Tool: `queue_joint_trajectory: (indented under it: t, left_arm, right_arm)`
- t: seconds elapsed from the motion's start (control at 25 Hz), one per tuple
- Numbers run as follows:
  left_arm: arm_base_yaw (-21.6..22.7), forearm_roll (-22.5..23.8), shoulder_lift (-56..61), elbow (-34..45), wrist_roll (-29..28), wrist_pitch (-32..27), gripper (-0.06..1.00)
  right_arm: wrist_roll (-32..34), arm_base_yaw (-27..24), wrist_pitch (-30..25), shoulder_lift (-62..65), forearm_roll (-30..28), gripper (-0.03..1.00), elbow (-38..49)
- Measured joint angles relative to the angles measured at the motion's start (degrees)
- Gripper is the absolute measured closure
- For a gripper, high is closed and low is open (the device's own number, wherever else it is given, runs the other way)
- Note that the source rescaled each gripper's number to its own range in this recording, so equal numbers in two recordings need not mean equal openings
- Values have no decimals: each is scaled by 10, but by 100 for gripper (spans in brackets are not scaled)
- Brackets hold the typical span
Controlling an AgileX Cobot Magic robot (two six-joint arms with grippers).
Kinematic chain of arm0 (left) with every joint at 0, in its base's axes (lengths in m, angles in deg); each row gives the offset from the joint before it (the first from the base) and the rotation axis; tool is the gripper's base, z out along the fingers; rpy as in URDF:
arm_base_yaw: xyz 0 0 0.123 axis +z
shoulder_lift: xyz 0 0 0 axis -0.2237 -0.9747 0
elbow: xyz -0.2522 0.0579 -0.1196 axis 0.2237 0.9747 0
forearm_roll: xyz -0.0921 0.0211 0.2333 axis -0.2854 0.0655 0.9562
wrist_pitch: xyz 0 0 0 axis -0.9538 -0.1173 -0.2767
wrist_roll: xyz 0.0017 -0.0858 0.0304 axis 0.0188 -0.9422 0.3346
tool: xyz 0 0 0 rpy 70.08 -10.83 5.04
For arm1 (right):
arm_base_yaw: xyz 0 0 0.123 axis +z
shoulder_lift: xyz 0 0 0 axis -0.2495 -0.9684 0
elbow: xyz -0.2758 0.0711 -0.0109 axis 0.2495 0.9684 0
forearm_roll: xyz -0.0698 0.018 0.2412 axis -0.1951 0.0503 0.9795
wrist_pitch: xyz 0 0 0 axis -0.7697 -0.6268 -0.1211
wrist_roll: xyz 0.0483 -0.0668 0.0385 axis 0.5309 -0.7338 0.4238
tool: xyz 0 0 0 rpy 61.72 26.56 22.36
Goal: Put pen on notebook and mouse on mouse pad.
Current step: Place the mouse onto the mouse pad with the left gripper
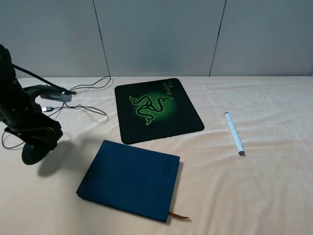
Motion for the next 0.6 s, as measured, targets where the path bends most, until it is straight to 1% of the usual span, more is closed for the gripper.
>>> queue_joint_trajectory:
  t: [0.16,0.28,0.36,0.44,0.6]
  left_arm:
    - [0,-2,31,-52,-29,-50,94]
    - [-1,-14,35,-105,-34,-101,94]
    - [-9,-21,35,-139,-35,-121,94]
    - [-26,-21,35,-172,-35,-131,94]
    - [-79,-21,25,-226,-28,-140,94]
  right_arm:
    - [0,0,0,0,0,-3,0]
    - [0,0,0,0,0,-3,0]
    - [0,0,0,0,0,-3,0]
    - [0,0,0,0,0,-3,0]
    - [0,0,0,0,0,-3,0]
